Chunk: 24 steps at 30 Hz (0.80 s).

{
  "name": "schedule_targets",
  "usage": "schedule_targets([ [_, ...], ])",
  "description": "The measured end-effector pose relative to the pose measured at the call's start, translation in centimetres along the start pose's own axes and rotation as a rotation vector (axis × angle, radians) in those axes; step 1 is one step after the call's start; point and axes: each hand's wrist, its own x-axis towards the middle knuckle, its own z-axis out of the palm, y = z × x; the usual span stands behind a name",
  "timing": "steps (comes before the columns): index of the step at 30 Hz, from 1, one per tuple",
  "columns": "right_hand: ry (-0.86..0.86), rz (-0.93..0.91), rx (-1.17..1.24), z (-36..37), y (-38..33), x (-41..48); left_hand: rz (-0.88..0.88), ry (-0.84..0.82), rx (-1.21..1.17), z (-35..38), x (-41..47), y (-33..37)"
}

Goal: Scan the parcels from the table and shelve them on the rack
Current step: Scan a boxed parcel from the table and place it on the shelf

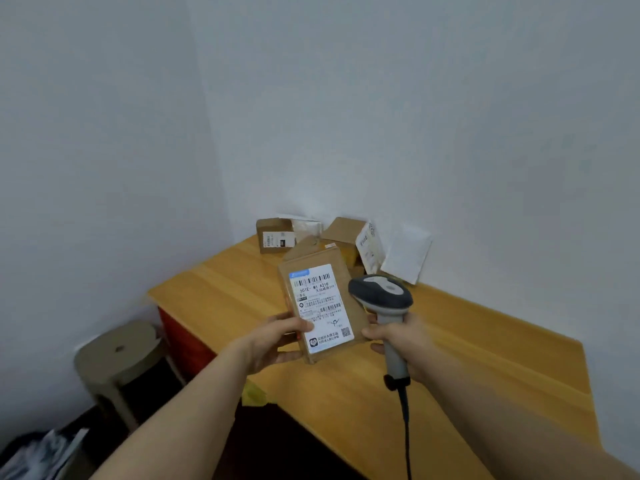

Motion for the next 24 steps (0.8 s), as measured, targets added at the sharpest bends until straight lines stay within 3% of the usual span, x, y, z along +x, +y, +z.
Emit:
schedule_targets([
  [6,-0.189,-0.024,-0.064,13.9,1.8,-5.4,0.034,0.144,-0.080,-10.7,-12.6,-4.1],
  [13,-0.491,-0.053,-0.088,33.1,6.4,-18.1,0.079,0.417,-0.201,-24.7,-32.1,-11.8],
  [24,-0.922,-0.088,-0.134,54.0,8.4,-35.0,0.179,0.805,-0.357,-35.8,-56.1,-19.6],
])
